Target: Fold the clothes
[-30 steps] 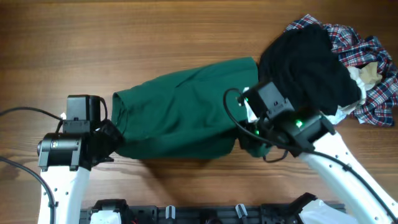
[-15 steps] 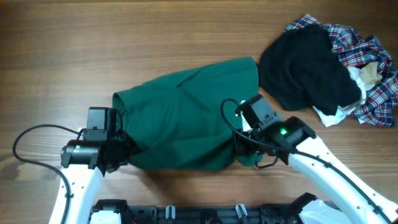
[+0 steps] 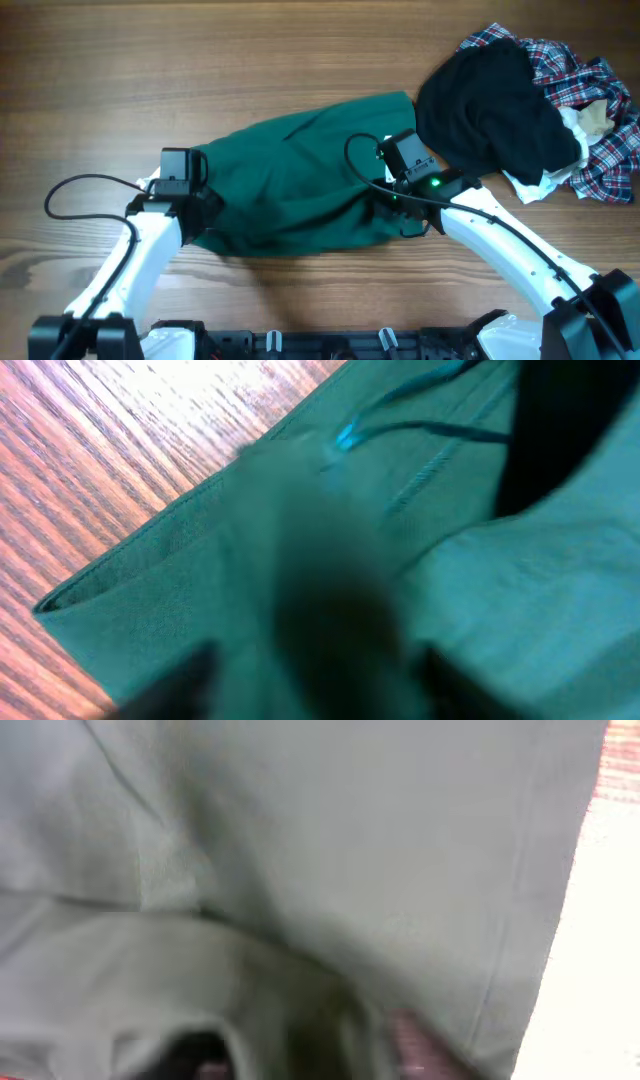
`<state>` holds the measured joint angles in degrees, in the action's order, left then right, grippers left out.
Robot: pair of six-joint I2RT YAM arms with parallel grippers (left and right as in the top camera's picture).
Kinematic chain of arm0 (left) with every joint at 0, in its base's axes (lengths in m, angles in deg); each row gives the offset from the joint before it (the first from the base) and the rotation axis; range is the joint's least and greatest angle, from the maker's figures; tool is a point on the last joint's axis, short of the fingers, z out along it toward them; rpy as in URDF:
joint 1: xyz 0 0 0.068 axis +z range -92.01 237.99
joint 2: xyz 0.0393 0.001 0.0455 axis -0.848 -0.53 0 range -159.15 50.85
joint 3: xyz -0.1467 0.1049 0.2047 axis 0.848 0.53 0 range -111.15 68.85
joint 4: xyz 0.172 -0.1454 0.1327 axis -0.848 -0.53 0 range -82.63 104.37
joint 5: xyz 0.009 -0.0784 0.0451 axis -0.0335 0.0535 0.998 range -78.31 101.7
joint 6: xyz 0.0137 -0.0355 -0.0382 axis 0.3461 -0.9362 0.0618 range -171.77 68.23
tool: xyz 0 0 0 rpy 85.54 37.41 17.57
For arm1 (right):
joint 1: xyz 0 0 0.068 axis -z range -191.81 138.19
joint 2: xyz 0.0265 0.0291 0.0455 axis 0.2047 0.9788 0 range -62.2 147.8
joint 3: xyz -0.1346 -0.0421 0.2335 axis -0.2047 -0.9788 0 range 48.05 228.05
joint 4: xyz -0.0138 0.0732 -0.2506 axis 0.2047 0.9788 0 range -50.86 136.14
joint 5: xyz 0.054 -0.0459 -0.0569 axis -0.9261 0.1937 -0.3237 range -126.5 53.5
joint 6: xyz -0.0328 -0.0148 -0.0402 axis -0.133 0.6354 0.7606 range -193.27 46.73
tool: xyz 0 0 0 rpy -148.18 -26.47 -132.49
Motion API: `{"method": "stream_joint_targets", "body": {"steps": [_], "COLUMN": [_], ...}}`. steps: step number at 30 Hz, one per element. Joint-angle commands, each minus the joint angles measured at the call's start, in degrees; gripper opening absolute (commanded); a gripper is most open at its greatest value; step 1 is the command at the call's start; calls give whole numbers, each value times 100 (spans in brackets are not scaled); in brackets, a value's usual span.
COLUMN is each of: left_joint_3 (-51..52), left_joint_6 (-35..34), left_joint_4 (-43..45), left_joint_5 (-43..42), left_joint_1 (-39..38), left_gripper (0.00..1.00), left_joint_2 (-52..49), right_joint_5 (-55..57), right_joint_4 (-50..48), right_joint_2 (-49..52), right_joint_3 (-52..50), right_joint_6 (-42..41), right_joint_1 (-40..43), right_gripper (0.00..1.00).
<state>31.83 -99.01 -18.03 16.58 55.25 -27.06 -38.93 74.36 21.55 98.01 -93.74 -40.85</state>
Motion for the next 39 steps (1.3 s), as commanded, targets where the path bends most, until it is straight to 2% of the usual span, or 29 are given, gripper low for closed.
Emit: {"method": "stream_joint_targets", "body": {"steps": [1,3,5,8,10,14,19,23,25,29,33,34,35,36,38,39], "left_joint_3": [35,-92,-437,-1014,-1244,-1272,-1272,-1272,-1272,-1272,-1272,-1272,-1272,-1272,-1272,-1272], "left_joint_6": [55,111,505,557,831,837,1657,1707,1705,1709,1705,1703,1703,1703,1705,1705], "left_joint_4": [184,260,164,-37,142,623,850,1152,1255,1377,1827,1899,1971,2033,2253,2463], "left_joint_5": [122,94,-74,-74,-72,-44,-31,-28,-31,-28,-33,-35,-33,-31,-28,-2], "left_joint_1": [-37,-37,-37,-37,-35,-37,-37,-37,-37,-37,-37,-37,-37,-37,-35,-37], "left_gripper": [93,98,100,100,100,100,100,100,95,94,86,77,44,22,16,8], "left_joint_2": [-35,-15,61,111,109,46,-424,-686,-844,-1357,-1788,-1888,-1969,-1982,-1982,-1982], "right_joint_5": [114,-55,-76,-400,-531,-529,-527,-341,-341,-358,-363,-409,-518,-544,-555,-577], "right_joint_4": [-170,-140,13,33,-181,-643,-1880,-2404,-2588,-2671,-2820,-2841,-2874,-2883,-2929,-2946], "right_joint_2": [79,79,79,79,81,225,994,1187,1235,1325,1373,1386,1434,1471,1611,1718], "right_joint_3": [37,245,601,1106,1185,1185,1185,1185,1185,1185,1185,1185,1185,1185,1185,1185], "right_joint_6": [114,444,649,999,1176,1633,2273,2354,2350,2361,2496,2498,2498,2498,2485,2485], "right_joint_1": [42,114,295,621,820,1045,1231,1292,1425,1615,1622,1620,1620,1620,1620,1620], "right_gripper": [67,71,73,77,79,79,79,79,77,76,75,75,74,73,72,69]}}
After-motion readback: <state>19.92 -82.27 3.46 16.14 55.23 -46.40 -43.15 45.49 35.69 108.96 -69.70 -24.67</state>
